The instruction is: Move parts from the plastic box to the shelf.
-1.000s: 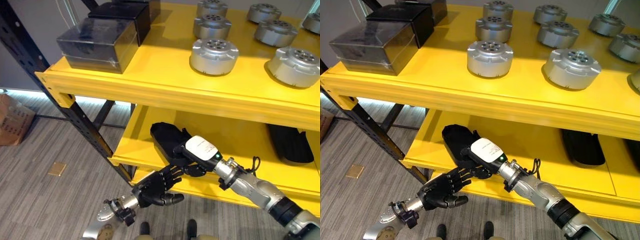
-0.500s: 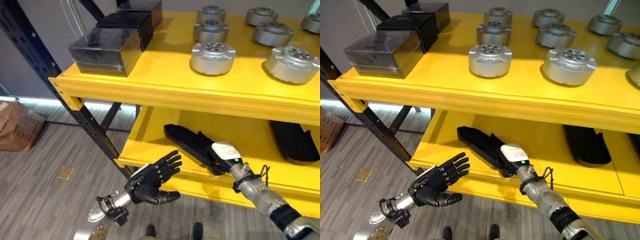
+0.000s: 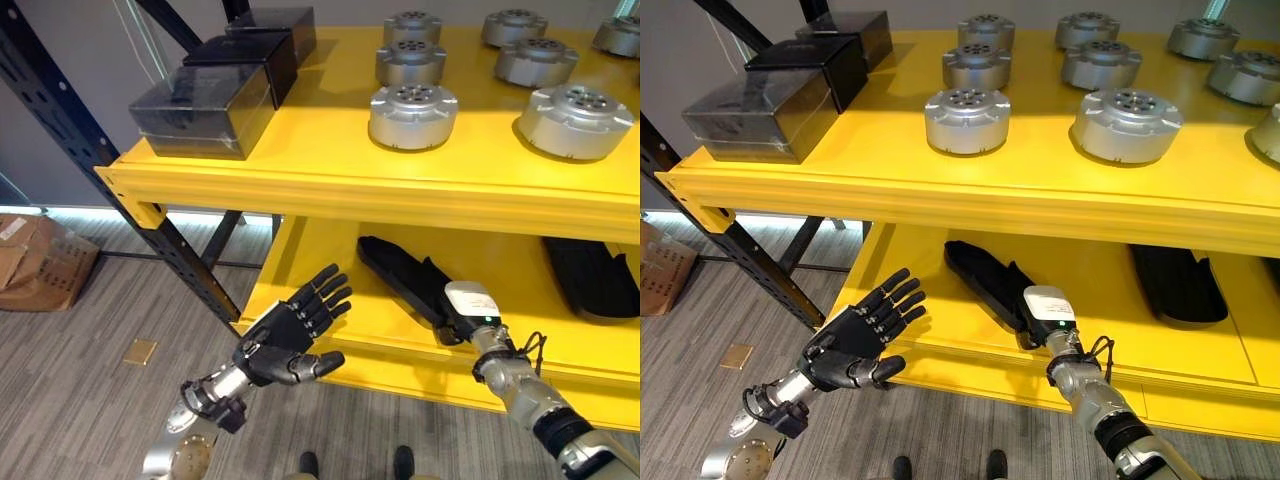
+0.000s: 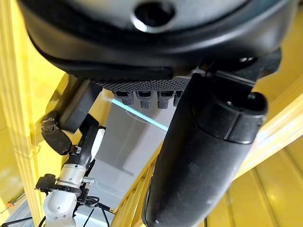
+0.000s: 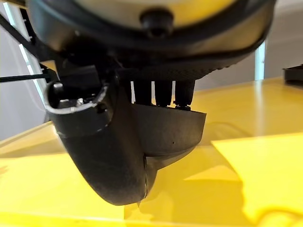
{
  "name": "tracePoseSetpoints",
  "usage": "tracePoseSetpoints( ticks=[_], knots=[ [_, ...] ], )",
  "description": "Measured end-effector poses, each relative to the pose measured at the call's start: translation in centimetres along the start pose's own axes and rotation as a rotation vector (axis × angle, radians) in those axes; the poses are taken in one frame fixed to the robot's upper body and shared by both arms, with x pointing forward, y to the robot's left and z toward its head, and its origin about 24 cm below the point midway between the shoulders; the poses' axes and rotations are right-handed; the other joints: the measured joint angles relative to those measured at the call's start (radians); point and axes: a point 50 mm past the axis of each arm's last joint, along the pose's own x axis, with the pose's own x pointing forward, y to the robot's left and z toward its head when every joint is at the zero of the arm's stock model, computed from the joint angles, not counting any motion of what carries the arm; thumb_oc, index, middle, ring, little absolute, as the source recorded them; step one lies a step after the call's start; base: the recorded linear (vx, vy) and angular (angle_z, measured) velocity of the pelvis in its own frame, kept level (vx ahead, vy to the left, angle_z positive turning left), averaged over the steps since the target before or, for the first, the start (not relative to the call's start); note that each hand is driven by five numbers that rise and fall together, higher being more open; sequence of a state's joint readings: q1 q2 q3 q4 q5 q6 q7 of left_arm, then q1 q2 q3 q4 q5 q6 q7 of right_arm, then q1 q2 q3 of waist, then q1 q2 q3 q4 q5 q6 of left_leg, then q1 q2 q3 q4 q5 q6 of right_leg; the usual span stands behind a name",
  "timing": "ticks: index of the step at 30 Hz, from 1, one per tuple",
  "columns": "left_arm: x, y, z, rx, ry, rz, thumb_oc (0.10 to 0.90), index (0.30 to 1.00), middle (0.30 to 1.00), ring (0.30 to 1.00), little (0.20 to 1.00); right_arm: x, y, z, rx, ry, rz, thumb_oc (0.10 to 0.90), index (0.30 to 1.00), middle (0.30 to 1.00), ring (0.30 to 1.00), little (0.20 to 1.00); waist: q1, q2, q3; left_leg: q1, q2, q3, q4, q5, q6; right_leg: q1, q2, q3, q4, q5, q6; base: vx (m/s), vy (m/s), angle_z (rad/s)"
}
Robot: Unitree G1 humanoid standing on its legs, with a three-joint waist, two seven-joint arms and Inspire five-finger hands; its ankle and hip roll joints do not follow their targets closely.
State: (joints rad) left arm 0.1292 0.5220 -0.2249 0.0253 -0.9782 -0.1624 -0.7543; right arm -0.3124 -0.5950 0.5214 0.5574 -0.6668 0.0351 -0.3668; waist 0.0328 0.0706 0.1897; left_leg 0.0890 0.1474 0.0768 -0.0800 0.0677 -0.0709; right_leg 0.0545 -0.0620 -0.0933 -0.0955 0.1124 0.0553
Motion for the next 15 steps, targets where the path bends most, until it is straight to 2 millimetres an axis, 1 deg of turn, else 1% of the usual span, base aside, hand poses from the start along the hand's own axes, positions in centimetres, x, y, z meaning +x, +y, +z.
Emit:
tracePoseSetpoints(
  ticks=[6, 12, 15],
  knots=[
    [0.4, -0.38, -0.49, -0.033, -0.016, -0.005, 0.9, 1.0, 1.0, 1.0, 1.0, 0.03, 0.04, -0.08, 0.002, 0.045, -0.025, 0.4, 0.3, 0.3, 0.3, 0.3, -0.003, 0.01, -0.005, 0.001, -0.002, 0.002, 0.0, 0.0, 0.0, -0.002, -0.002, 0.003, 0.0, 0.005, -0.007, 0.0, 0.019, -0.01],
    [0.5, -0.46, -0.57, -0.034, -0.015, -0.008, 0.9, 1.0, 1.0, 1.0, 1.0, 0.22, 0.26, 0.17, 0.176, 0.168, -0.074, 0.4, 0.3, 0.3, 0.3, 0.3, -0.005, 0.023, -0.006, 0.001, -0.004, 0.004, 0.0, -0.001, 0.0, -0.003, -0.003, 0.006, 0.0, 0.005, -0.007, 0.0, 0.011, -0.01],
    [0.53, -0.48, -0.58, -0.035, -0.015, -0.01, 0.9, 1.0, 1.0, 1.0, 1.0, 0.19, 0.23, -0.15, 0.191, 0.202, -0.083, 0.4, 0.3, 0.3, 0.3, 0.3, -0.003, 0.028, -0.005, 0.001, -0.004, 0.004, 0.0, 0.0, 0.0, -0.003, -0.003, 0.006, 0.0, 0.005, -0.007, 0.0, 0.0, 0.0]
  ],
)
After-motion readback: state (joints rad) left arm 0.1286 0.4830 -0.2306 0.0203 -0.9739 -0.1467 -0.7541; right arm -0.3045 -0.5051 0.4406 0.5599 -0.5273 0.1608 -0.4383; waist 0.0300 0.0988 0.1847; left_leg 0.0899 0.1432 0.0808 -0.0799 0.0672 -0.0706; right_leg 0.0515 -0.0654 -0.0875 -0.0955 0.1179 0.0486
